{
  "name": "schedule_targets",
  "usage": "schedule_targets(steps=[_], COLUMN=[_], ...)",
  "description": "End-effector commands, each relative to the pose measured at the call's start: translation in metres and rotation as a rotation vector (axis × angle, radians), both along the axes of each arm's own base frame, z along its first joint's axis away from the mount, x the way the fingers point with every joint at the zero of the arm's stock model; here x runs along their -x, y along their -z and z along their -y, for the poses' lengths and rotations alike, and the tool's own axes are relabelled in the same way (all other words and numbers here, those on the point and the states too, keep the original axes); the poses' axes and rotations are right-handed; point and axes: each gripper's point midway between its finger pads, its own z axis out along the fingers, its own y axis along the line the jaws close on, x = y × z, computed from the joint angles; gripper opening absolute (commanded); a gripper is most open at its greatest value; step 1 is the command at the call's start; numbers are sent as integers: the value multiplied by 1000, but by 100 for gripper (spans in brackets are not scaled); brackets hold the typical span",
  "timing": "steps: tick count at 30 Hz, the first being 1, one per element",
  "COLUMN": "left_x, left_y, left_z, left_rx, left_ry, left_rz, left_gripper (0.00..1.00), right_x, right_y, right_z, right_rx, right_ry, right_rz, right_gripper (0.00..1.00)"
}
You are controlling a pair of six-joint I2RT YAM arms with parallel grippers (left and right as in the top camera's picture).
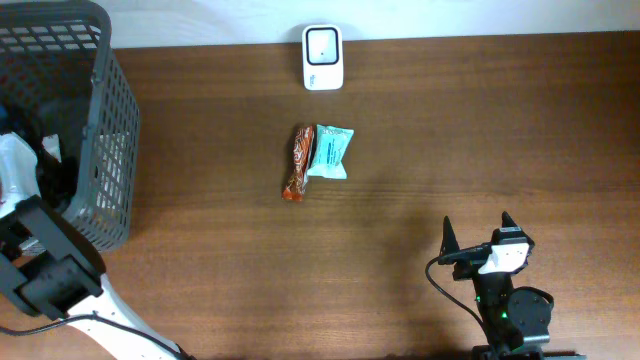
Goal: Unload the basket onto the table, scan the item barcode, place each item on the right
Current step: 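Grasp the small green tissue packet in the basket with the left gripper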
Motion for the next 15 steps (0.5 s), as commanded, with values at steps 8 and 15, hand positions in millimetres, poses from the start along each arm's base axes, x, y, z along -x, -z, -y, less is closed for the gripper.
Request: schedule_targets(steps=[8, 15], left_x=[10, -67], left_y=[35, -177], left_z=[27, -15], left_rx=[129, -47], left_ry=[-13, -229], left_rz=[11, 506], left_gripper=[0, 0], right_x=[0, 0], right_y=[3, 3], right_z=[0, 0], right_rx=[7, 7], right_ry=[0, 0], right_rz=[-4, -4], right_gripper=[99, 99])
